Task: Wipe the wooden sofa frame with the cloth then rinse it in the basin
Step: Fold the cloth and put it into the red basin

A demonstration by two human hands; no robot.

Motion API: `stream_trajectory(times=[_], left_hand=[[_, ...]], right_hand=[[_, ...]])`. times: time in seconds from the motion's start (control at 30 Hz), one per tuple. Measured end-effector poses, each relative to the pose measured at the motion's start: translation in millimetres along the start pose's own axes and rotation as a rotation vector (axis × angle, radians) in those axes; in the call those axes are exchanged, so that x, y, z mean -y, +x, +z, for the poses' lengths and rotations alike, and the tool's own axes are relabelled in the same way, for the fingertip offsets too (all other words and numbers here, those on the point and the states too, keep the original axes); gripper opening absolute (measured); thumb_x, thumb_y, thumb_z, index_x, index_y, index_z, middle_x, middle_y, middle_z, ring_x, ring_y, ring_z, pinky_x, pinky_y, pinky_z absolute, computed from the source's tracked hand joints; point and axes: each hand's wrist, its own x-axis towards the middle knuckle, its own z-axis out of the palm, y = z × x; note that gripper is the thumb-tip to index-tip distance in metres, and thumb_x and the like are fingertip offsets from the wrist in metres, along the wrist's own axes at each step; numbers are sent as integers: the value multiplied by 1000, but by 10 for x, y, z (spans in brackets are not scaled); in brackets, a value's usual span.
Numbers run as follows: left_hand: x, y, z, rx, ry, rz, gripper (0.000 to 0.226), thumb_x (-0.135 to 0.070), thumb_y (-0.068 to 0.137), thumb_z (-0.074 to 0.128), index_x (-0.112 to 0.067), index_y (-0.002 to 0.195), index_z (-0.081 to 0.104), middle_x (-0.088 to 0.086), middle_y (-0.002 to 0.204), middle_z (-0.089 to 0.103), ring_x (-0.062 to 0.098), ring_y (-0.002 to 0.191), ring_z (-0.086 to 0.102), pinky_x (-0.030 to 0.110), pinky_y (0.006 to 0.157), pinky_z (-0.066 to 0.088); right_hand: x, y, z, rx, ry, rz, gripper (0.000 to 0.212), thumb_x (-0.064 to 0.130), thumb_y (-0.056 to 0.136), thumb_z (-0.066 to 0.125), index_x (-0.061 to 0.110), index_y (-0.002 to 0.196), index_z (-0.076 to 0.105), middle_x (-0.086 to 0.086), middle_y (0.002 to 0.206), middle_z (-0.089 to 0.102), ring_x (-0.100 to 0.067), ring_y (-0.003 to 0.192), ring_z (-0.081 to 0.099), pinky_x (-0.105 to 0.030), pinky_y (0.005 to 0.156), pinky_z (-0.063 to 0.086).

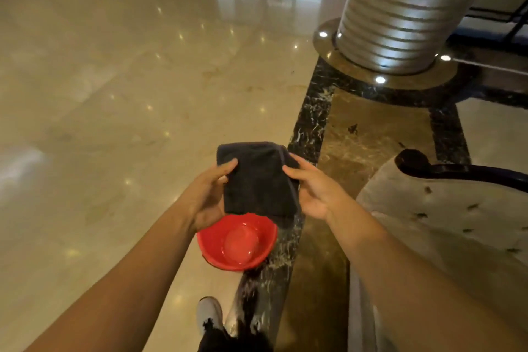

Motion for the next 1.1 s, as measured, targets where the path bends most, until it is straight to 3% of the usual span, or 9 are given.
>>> stream_trajectory(times=[0.13,0.27,0.37,0.5,0.63,0.7,0.87,1.0,1.1], left_hand=[[-205,323,-707,-242,231,164,33,-13,88,64,-11,121,61,16,117,70,26,101,69,34,75,60],[-94,852,-1429,-372,522,323,20,-16,93,58,-33,101,65,-11,101,72,7,96,68,21,80,55],[238,1264,-1925,-352,597,259,20,-21,96,51,-33,106,63,-4,109,69,11,104,65,29,90,52],[1176,1749,-2676,-429,613,34,17,-25,98,50,-28,107,63,-3,105,68,22,106,63,36,90,51],[2034,2224,-3325,-531,909,-19,21,-30,96,50,-22,108,66,-9,94,65,12,90,54,11,71,34],[2404,2519,-3632,-532,977,-11,20,-26,96,52,-18,105,67,-8,86,61,13,86,53,7,64,30],[3229,3329,-4402,-477,997,-123,27,-14,92,57,-11,117,63,12,114,68,29,109,60,37,94,46],[3640,3891,-4757,-515,887,-150,29,-5,90,59,-6,119,61,14,116,65,19,102,58,23,84,43],[3907,4200,-4922,-555,848,-196,45,-12,89,64,-6,132,52,14,132,58,25,121,54,24,96,42]], right_hand=[[-301,710,462,-43,85,-99,50,-19,84,51,14,121,62,-11,115,69,-26,96,72,-37,69,61],[-839,1486,516,-232,72,-61,56,-4,86,64,16,136,50,-11,129,63,-25,103,69,-36,67,61],[-1381,1921,339,-254,-51,152,45,14,84,73,8,127,62,-14,121,70,-29,106,69,-39,74,60],[-2241,2386,-234,-421,-138,194,37,-7,82,68,16,111,69,-2,99,77,-24,96,72,-36,72,60],[-3025,2875,-744,-514,-257,215,42,-9,85,64,22,114,67,3,109,72,-19,103,68,-40,87,57],[-3417,3206,-982,-586,-288,227,44,-9,86,64,21,118,66,5,106,71,-16,99,68,-38,86,57],[-4174,4081,-1622,-649,-416,264,50,-7,87,63,15,132,58,-7,128,63,-25,113,61,-44,97,53],[-4595,4675,-2030,-653,-459,315,54,-7,90,58,18,138,53,-8,139,54,-22,116,55,-42,102,49],[-4853,4990,-2223,-655,-507,329,63,-5,89,58,25,143,45,-8,144,49,-19,115,52,-33,101,47]])
